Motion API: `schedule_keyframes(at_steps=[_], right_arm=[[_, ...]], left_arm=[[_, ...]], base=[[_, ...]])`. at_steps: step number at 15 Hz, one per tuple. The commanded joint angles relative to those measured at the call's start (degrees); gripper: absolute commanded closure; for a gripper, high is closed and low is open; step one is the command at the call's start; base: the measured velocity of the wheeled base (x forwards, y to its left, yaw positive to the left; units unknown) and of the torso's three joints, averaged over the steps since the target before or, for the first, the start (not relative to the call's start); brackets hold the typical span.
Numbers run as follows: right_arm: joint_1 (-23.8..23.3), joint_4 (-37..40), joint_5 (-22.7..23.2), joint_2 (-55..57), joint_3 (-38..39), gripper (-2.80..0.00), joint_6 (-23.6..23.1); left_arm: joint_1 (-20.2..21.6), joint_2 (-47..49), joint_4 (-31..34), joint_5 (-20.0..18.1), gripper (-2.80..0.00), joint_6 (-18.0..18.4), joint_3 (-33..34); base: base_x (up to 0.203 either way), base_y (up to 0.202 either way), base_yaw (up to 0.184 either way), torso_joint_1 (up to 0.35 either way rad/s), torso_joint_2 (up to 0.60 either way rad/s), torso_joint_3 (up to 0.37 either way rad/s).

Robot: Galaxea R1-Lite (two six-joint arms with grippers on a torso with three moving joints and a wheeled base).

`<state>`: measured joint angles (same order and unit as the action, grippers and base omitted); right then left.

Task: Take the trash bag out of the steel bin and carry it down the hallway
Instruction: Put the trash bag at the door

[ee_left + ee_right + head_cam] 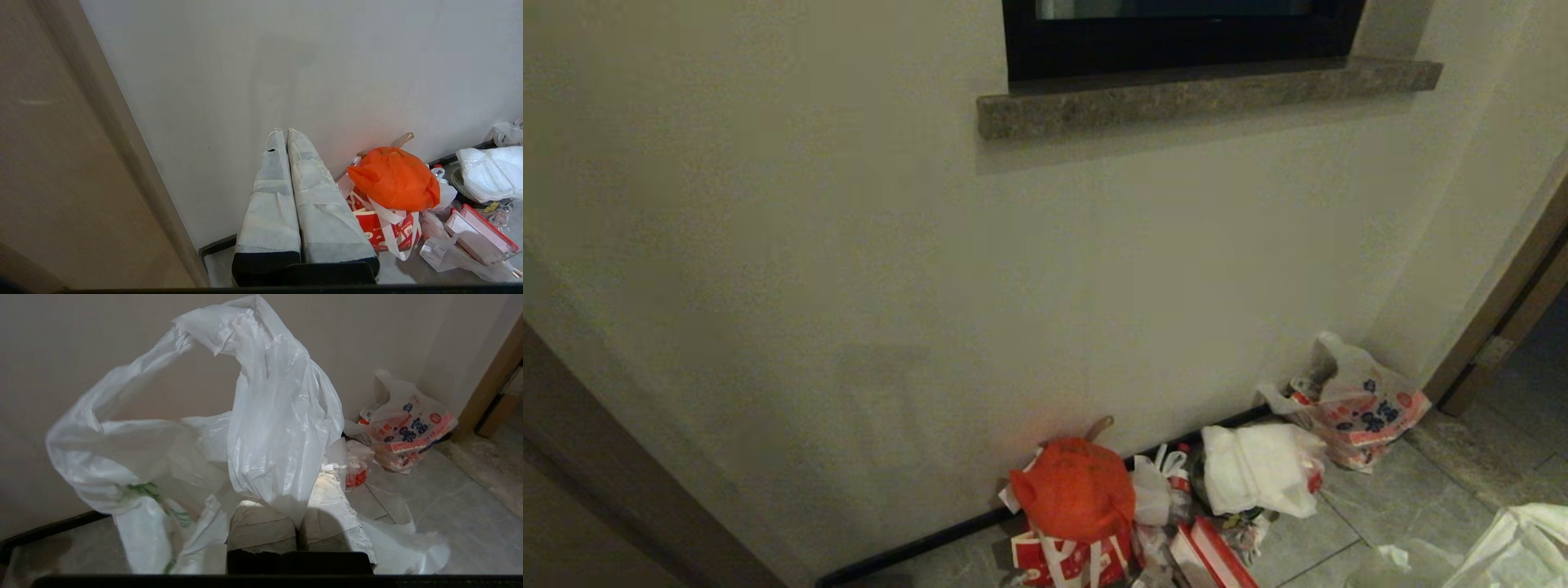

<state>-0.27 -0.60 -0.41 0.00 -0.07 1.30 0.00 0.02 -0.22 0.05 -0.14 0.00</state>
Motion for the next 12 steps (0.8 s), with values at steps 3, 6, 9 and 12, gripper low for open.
schedule_keyframes(at_steps=[3,6,9,12], right_arm=[[0.00,0.16,-0.02,0.09,-0.01,0.00,0.02],[0.00,-0.02,-0.02,0.09,-0.01,0.00,0.45],[0.00,0.16,-0.02,0.09,-0.01,0.00,0.41],[0.00,0.07,-0.02,0.09,-0.01,0.00,0.54]], left_arm=[[0.00,0.06,-0.04,0.04,0.00,-0.04,0.00],[0.00,0.06,-0.04,0.04,0.00,-0.04,0.00],[0.00,0.06,-0.04,0.04,0.00,-0.04,0.00],[0.00,0.06,-0.04,0.04,0.00,-0.04,0.00]], base=[[0.000,0.000,0.000,0.000,0.00,0.000],[0.000,0.000,0.000,0.000,0.00,0.000],[0.000,0.000,0.000,0.000,0.00,0.000],[0.003,-0.007,0.141,0.002,0.00,0.001]])
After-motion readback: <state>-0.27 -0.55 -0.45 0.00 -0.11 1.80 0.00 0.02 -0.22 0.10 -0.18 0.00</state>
